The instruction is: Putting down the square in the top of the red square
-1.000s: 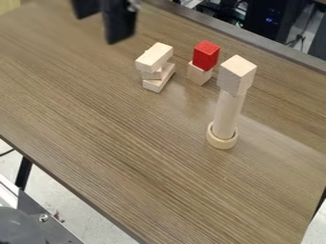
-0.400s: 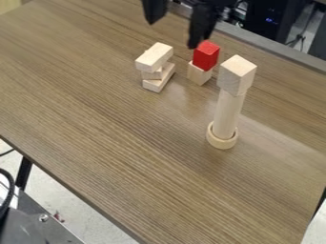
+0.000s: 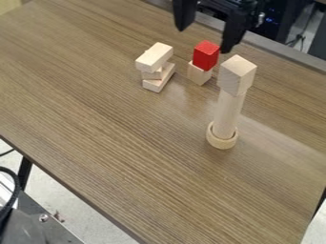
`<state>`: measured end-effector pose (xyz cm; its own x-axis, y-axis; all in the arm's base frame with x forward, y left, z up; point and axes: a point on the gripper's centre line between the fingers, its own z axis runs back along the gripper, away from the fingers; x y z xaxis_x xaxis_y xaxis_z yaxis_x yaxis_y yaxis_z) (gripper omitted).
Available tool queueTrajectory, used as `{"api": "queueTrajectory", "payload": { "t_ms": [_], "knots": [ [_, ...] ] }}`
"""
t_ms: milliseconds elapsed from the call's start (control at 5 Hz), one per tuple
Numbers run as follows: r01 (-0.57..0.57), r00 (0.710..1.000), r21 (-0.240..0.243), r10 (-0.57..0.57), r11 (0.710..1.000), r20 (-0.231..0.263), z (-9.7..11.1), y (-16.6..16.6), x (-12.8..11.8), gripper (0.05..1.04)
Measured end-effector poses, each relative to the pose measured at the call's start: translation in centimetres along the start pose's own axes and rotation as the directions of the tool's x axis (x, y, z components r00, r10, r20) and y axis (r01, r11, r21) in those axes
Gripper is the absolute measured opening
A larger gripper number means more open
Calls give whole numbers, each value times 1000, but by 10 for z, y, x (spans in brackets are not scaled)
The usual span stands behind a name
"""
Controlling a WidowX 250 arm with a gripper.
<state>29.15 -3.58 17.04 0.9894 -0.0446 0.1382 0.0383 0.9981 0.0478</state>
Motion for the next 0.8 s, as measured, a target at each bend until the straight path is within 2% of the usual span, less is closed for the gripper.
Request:
{"api": "queueTrajectory", "payload": {
  "t_ms": [400,800],
  "knots": [
    [64,998,-3,-64,998,0,-6,-16,1,998],
    [105,994,-8,-105,994,-36,-25,-30,4,998]
  ]
}}
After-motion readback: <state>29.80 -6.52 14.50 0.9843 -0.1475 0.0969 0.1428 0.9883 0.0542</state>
